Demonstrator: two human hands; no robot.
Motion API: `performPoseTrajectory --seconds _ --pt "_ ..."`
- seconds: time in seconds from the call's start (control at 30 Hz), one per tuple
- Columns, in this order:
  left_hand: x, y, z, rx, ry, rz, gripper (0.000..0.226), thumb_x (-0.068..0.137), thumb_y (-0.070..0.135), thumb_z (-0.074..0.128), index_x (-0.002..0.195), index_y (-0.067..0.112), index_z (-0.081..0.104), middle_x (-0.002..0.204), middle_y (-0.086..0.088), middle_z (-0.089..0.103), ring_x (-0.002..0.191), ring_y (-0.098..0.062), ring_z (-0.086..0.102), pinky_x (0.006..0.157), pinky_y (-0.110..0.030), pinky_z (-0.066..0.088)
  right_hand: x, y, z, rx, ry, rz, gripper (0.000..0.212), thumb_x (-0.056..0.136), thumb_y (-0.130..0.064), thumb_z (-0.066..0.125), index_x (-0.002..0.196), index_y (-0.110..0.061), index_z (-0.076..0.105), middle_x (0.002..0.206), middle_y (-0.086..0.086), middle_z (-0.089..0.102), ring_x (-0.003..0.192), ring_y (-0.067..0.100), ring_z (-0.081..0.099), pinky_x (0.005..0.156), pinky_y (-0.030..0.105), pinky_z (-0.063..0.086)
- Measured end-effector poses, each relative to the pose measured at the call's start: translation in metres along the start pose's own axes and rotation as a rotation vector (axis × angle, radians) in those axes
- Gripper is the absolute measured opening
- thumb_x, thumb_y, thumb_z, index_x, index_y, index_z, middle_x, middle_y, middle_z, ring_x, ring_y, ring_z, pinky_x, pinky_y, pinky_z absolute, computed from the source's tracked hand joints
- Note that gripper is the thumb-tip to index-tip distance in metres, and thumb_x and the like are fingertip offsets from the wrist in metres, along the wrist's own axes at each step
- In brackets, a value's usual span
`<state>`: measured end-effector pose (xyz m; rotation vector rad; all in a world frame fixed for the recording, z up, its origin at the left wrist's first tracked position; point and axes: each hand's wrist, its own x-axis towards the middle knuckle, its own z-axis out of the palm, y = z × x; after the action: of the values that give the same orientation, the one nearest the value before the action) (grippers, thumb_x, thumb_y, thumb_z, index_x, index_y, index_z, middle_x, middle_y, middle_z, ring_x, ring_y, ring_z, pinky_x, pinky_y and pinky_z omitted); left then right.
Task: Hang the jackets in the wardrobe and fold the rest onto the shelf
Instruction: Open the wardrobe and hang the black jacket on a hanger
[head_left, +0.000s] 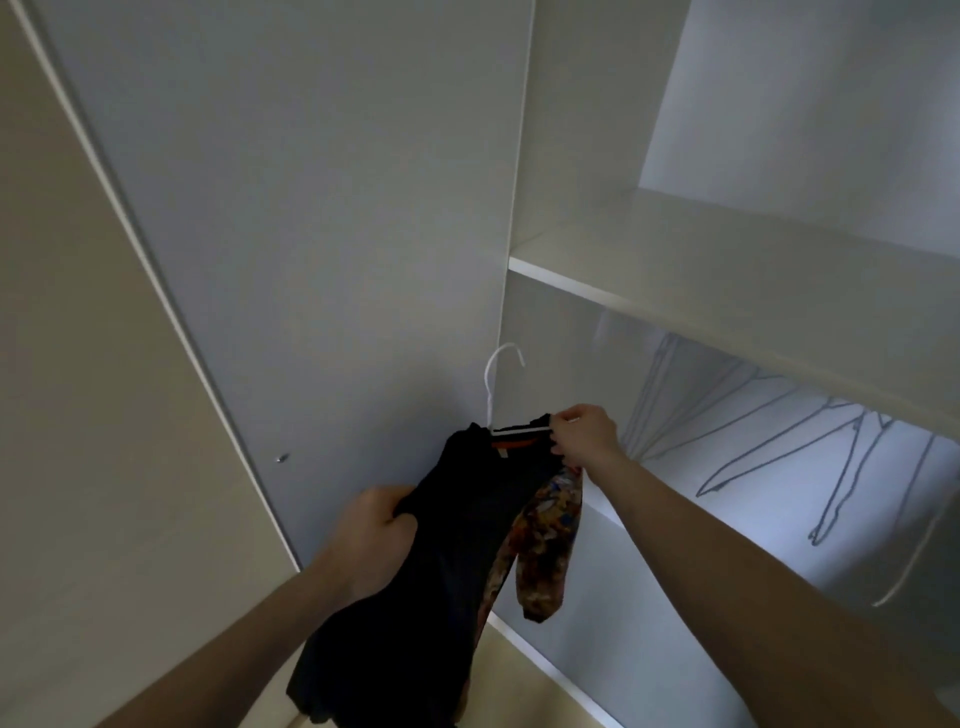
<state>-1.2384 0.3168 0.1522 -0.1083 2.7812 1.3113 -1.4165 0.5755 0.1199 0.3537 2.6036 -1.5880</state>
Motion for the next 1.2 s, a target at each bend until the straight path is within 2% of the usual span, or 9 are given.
performPoseTrajectory --seconds 0.1,0.23,0.33,0.53,0.6,0.8,0.9,1.0,1.2 --pt "-0.003 -0.006 -0.008 0.003 0.022 -0.014 0.016 0.085 -0.001 0.051 0.079 0.001 0.066 0.074 -0.019 0.067 0.064 -0.026 0.063 0.066 -0.047 0.049 0.002 0.002 0.001 -0.025 0.006 -0.025 0.023 0.098 -0.016 0.061 0.077 -0.013 0.069 0.089 0.018 0.076 0.077 0.032 0.076 0.069 0.044 0.065" --pt "-0.005 -0.008 -0.015 -0.016 0.034 0.01 0.027 0.083 0.028 0.05 0.073 0.005 0.06 0.068 -0.015 0.061 0.061 -0.022 0.057 0.065 -0.044 0.047 0.0 0.0 0.002 -0.065 0.003 -0.109 0.011 0.098 -0.014 0.058 0.093 -0.017 0.068 0.1 0.013 0.072 0.083 0.03 0.074 0.076 0.047 0.065" --pt "-0.001 -0.014 -0.014 0.027 0.047 0.045 0.048 0.105 0.038 0.051 0.072 0.005 0.057 0.064 -0.01 0.061 0.061 -0.022 0.06 0.069 -0.045 0.048 -0.019 -0.017 0.005 0.0 -0.001 -0.275 0.017 0.1 -0.016 0.06 0.091 -0.031 0.061 0.096 0.005 0.068 0.069 0.019 0.069 0.063 0.035 0.062" --pt "0.022 -0.007 0.004 0.068 0.105 0.039 0.043 0.109 0.031 0.046 0.072 0.012 0.056 0.081 -0.015 0.07 0.083 -0.034 0.066 0.076 -0.043 0.046 -0.094 -0.049 0.052 0.17 -0.298 -0.501 0.021 0.093 -0.03 0.061 0.081 -0.042 0.05 0.071 -0.004 0.062 0.058 0.009 0.06 0.054 0.024 0.052" --pt "0.029 -0.004 0.008 -0.003 0.121 0.004 0.04 0.11 0.031 0.045 0.083 0.006 0.062 0.087 -0.014 0.071 0.088 -0.032 0.067 0.077 -0.04 0.047 -0.107 -0.041 0.06 0.178 -0.353 -0.55 0.024 0.098 -0.021 0.06 0.084 -0.036 0.049 0.072 -0.008 0.06 0.061 0.009 0.059 0.057 0.021 0.051" --pt "0.043 0.013 0.026 -0.485 -0.01 -0.231 0.062 0.099 0.056 0.055 0.099 -0.003 0.074 0.095 -0.018 0.077 0.091 -0.03 0.073 0.085 -0.038 0.054 -0.11 -0.031 0.04 0.096 -0.429 -0.502 0.016 0.103 -0.009 0.06 0.094 -0.014 0.047 0.084 0.004 0.058 0.079 0.012 0.061 0.083 0.035 0.053" --pt "0.054 0.03 0.028 -0.495 -0.005 -0.277 0.066 0.084 0.066 0.069 0.073 0.002 0.072 0.066 -0.005 0.069 0.063 -0.02 0.067 0.062 -0.029 0.047 -0.111 -0.03 0.028 0.139 -0.454 -0.48 0.017 0.103 -0.008 0.061 0.094 -0.014 0.047 0.082 -0.001 0.059 0.079 0.008 0.062 0.08 0.026 0.053" --pt "0.063 0.043 0.028 -0.526 -0.044 -0.325 0.054 0.079 0.063 0.078 0.076 0.009 0.079 0.068 -0.001 0.076 0.056 -0.013 0.072 0.046 -0.017 0.047 -0.108 -0.03 0.023 0.211 -0.443 -0.399 0.022 0.101 -0.007 0.065 0.098 -0.016 0.045 0.086 0.005 0.065 0.081 0.009 0.067 0.084 0.026 0.056" --pt "0.086 0.048 0.039 -0.454 -0.137 -0.272 0.037 0.089 0.041 0.075 0.09 0.005 0.08 0.08 -0.007 0.077 0.069 -0.018 0.073 0.057 -0.022 0.053 -0.097 -0.007 0.021 0.436 -0.423 -0.179 0.037 0.092 -0.015 0.078 0.108 -0.017 0.045 0.107 0.006 0.077 0.104 0.015 0.071 0.088 0.024 0.057"
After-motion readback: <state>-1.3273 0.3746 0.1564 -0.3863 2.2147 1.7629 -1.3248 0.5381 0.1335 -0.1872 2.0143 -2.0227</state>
